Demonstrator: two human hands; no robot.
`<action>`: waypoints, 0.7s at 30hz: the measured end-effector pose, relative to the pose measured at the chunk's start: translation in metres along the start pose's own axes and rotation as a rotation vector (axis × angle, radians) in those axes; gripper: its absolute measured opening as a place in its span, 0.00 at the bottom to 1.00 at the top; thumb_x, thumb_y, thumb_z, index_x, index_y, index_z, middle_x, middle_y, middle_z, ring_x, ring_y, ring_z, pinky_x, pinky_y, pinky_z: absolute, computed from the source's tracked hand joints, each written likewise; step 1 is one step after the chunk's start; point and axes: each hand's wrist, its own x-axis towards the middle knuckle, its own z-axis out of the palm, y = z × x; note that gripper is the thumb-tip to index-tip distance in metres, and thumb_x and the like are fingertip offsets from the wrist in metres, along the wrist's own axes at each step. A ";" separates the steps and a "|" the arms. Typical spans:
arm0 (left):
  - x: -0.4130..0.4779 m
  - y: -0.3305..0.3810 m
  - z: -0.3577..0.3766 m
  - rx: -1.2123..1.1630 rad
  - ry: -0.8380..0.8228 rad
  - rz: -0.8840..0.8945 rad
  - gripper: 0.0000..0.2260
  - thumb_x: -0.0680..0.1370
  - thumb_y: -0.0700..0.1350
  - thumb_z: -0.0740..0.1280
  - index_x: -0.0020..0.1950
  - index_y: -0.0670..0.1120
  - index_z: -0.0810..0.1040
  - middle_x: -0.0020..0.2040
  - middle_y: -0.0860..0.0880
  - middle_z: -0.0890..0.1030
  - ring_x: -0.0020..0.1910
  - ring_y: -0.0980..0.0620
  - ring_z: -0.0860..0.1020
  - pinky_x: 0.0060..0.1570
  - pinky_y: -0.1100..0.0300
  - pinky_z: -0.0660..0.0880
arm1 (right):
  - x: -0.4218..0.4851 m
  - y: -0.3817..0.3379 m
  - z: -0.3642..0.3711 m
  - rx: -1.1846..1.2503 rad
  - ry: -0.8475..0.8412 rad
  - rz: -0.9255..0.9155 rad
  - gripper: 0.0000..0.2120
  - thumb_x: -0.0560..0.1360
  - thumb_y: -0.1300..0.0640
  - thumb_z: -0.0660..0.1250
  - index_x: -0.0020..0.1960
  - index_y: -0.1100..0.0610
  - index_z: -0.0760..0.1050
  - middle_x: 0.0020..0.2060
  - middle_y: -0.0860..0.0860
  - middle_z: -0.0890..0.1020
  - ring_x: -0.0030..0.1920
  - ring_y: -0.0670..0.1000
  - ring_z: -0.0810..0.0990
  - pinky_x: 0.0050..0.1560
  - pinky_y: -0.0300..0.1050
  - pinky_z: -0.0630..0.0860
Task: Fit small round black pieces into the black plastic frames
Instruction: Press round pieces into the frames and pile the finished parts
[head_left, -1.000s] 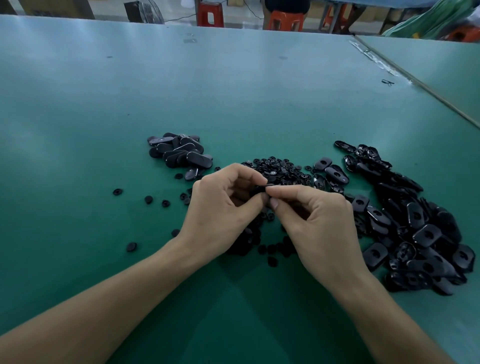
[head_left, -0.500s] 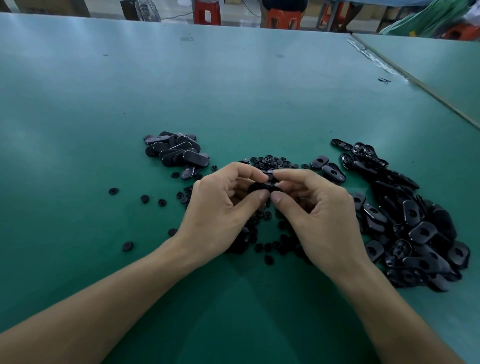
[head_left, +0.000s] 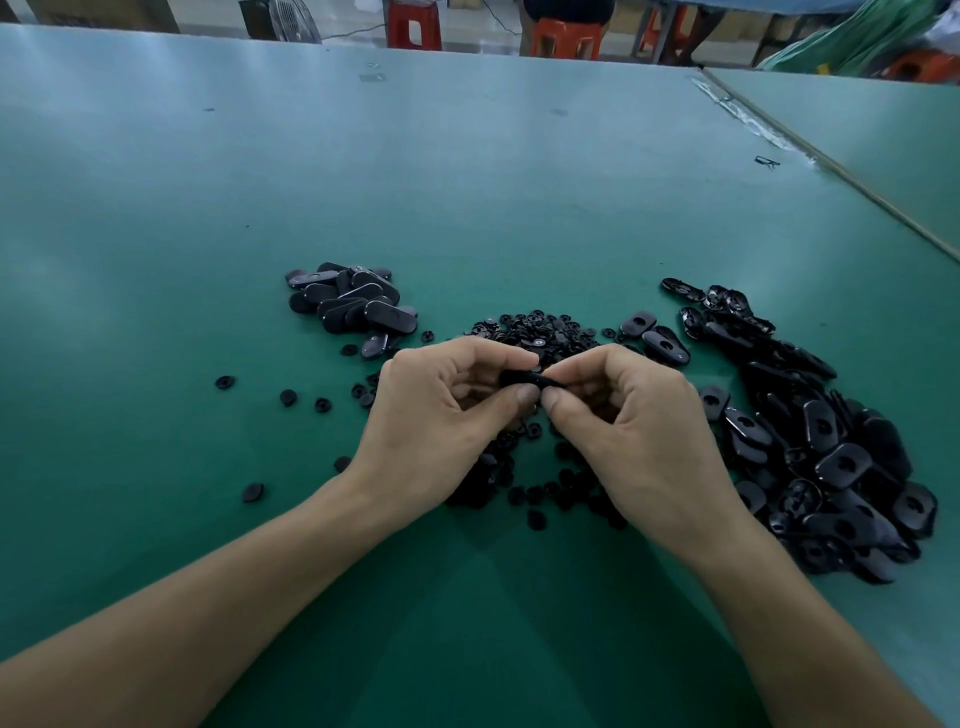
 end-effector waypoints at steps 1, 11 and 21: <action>0.000 0.000 0.000 -0.001 0.001 0.001 0.13 0.73 0.35 0.76 0.50 0.52 0.84 0.42 0.54 0.87 0.40 0.56 0.85 0.42 0.63 0.81 | 0.000 0.000 0.000 0.000 -0.007 0.004 0.04 0.76 0.58 0.72 0.46 0.49 0.81 0.39 0.43 0.85 0.40 0.44 0.83 0.43 0.41 0.81; -0.001 -0.001 -0.002 -0.041 -0.018 -0.031 0.11 0.74 0.38 0.76 0.51 0.53 0.85 0.43 0.51 0.87 0.41 0.53 0.86 0.40 0.56 0.83 | 0.002 0.002 -0.007 0.023 -0.062 -0.018 0.05 0.75 0.57 0.74 0.47 0.48 0.82 0.40 0.43 0.85 0.42 0.45 0.84 0.45 0.41 0.81; 0.001 0.001 -0.001 -0.072 -0.025 -0.030 0.12 0.73 0.35 0.75 0.49 0.52 0.85 0.42 0.51 0.87 0.39 0.55 0.86 0.43 0.64 0.81 | 0.000 -0.005 -0.001 -0.028 -0.046 0.001 0.05 0.77 0.59 0.70 0.45 0.49 0.79 0.38 0.39 0.84 0.36 0.40 0.81 0.36 0.30 0.74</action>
